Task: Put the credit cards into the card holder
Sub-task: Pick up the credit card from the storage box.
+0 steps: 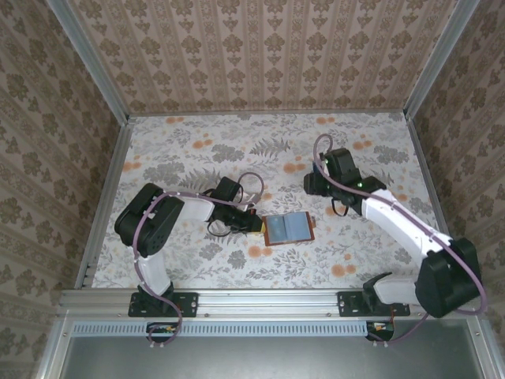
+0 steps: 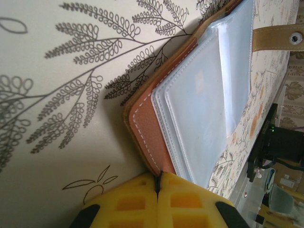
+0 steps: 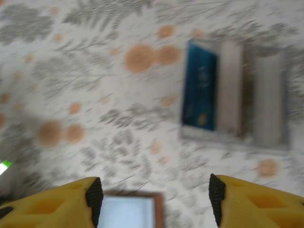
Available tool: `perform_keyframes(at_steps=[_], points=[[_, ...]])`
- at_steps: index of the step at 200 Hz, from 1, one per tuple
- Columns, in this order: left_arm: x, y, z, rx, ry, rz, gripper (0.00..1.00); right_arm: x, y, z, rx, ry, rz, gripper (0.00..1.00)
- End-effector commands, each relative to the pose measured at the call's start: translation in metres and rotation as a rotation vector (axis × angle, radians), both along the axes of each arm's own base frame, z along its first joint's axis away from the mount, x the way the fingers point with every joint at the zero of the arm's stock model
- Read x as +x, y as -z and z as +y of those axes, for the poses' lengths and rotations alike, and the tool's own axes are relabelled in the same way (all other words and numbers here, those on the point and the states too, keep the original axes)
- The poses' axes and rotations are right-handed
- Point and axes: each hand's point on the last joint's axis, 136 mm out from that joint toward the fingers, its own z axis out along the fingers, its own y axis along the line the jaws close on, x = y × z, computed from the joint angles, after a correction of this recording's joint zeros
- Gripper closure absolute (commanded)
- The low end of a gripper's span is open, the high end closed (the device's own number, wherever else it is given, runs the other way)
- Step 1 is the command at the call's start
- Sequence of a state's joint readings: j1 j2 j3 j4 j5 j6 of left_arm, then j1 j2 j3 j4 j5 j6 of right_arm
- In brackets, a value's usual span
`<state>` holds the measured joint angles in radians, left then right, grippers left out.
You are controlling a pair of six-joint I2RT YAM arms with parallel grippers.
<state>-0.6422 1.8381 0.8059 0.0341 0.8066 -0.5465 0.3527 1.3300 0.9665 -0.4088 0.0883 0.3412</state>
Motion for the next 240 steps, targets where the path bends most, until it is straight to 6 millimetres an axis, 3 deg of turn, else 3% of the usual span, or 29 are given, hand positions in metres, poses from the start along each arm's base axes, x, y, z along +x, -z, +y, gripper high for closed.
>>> perform_keyframes(at_steps=[1, 33, 71, 120, 165, 240], points=[[-0.026, 0.048, 0.016, 0.173, 0.015, 0.035, 1.0, 0.015, 0.015, -0.035, -0.174, 0.064, 0.076, 0.36], [-0.028, 0.045, 0.013, 0.172, 0.034, 0.021, 1.0, 0.047, 0.026, -0.045, -0.244, 0.078, 0.123, 0.35], [-0.027, 0.043, 0.011, 0.169, 0.028, 0.004, 1.0, 0.061, 0.044, -0.044, -0.263, 0.06, 0.151, 0.36], [-0.026, 0.041, 0.012, 0.179, 0.03, -0.006, 1.0, 0.067, 0.073, -0.07, -0.404, 0.117, 0.188, 0.37], [-0.026, 0.042, 0.014, 0.185, 0.019, -0.006, 1.0, 0.068, 0.066, -0.095, -0.542, 0.188, 0.159, 0.38], [-0.026, 0.045, 0.013, 0.185, 0.014, 0.0, 1.0, 0.069, 0.044, -0.099, -0.575, 0.217, 0.098, 0.51]])
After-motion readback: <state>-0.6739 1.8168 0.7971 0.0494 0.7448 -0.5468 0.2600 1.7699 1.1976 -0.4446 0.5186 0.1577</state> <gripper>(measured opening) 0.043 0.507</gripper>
